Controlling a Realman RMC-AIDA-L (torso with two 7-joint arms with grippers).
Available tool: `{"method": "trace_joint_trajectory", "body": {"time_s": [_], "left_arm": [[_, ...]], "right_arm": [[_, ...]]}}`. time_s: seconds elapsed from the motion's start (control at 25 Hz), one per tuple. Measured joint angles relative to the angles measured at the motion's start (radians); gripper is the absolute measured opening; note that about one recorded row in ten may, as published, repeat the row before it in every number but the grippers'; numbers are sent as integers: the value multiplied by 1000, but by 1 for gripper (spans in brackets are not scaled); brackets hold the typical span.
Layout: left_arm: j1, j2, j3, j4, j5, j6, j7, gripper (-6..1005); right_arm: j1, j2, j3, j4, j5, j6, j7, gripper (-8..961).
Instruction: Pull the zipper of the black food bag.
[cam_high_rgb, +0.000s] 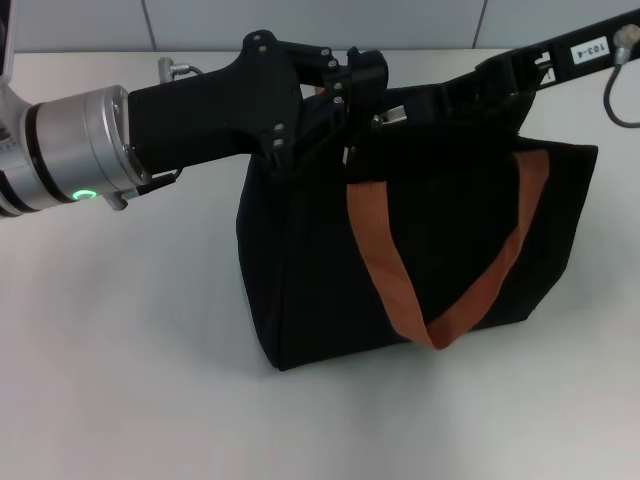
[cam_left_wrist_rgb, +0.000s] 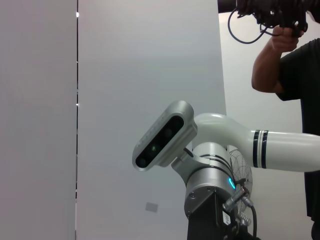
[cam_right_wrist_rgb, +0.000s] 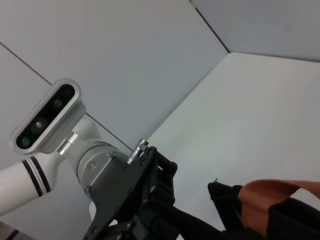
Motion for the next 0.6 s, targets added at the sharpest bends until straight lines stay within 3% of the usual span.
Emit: {"method": "trace_joint_trajectory", "body": {"time_s": [0.6], "left_arm": [[11, 2, -1, 0, -11, -1, 1, 99]], "right_arm": [[43, -4, -20, -9, -37, 0, 55, 0]]}}
